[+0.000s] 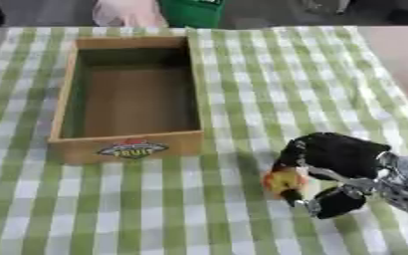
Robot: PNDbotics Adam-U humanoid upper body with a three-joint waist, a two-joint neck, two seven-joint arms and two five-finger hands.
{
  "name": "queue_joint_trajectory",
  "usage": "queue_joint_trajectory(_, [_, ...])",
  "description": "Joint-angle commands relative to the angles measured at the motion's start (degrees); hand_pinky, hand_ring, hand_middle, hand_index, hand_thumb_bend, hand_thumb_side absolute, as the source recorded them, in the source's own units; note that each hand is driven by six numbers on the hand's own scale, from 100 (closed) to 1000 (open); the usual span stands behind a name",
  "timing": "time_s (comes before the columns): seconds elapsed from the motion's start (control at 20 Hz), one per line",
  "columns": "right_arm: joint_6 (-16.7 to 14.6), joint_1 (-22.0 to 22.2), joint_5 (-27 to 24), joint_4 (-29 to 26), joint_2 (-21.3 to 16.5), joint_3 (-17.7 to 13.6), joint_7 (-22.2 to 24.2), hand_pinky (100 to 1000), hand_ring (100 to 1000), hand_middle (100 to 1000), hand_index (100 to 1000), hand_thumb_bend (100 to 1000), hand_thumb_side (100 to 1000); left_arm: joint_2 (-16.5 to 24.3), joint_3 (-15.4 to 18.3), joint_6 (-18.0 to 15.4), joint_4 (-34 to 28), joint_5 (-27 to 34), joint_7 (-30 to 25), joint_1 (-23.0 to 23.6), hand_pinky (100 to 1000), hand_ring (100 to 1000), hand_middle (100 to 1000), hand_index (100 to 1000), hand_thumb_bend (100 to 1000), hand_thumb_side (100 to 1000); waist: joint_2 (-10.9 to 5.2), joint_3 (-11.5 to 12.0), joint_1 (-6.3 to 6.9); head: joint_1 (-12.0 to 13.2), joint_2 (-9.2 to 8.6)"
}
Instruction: Pick up objects on the table and place them in the box.
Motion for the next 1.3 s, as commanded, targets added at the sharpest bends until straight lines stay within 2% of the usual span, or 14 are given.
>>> queue_joint_trajectory(0.05, [0.0, -0.3, 0.5, -0.6, -1.3, -0.3, -1.1, 638, 682, 470, 670, 100, 207, 0.7, 0.1, 0.0, -1.0, 0.0, -0.3, -0.5, 450, 429, 503, 689, 100, 708, -0.80, 0.1, 0.06, -0.2, -0.53])
queue_joint_trajectory(0.35, [0.1, -0.7, -0.7, -0.6, -1.6, -0.7, -5.7, 602, 624, 428, 600, 100, 163, 0.8, 0.1, 0.0, -1.0, -0.1, -0.4, -0.6, 450, 428, 503, 689, 100, 707, -0.91, 0.0, -0.05, -0.2, -0.51])
queue_joint_trajectory(0.6, [-0.3, -0.9, -2.2, -0.6, -2.4, -2.2, -9.9, 587, 597, 401, 562, 100, 136, 0.8, 0.2, -0.1, -1.0, -0.1, -0.3, -0.6, 450, 428, 503, 689, 100, 707, -1.01, 0.0, -0.09, 0.1, -0.61])
queue_joint_trajectory(0.65, [-0.5, -0.9, -2.5, -0.6, -2.7, -2.6, -10.8, 585, 593, 399, 561, 100, 180, 0.8, 0.2, -0.1, -1.0, -0.1, -0.3, -0.6, 450, 428, 504, 689, 100, 711, -1.02, 0.1, -0.10, 0.2, -0.67])
queue_joint_trajectory(0.7, [-0.7, -1.0, -2.8, -0.6, -3.0, -3.0, -11.7, 585, 592, 398, 560, 100, 140, 0.8, 0.2, -0.1, -1.0, -0.1, -0.3, -0.6, 450, 428, 504, 689, 100, 708, -1.03, 0.1, -0.11, 0.2, -0.71])
queue_joint_trajectory(1.05, [-2.4, -2.6, -5.4, -0.6, -6.6, -7.1, -19.3, 584, 577, 365, 525, 100, 169, 1.0, 0.1, -0.1, -1.0, -0.1, -0.3, -0.8, 451, 428, 504, 689, 100, 709, -1.07, 0.8, -0.40, 0.7, -1.40])
queue_joint_trajectory(1.3, [-1.2, -4.6, -8.2, -0.6, -7.9, -10.1, -21.9, 589, 574, 359, 520, 100, 174, 1.2, 0.0, -0.2, -1.0, -0.1, -0.4, -0.9, 451, 428, 504, 689, 100, 709, -1.16, 1.4, -0.61, 1.0, -1.76])
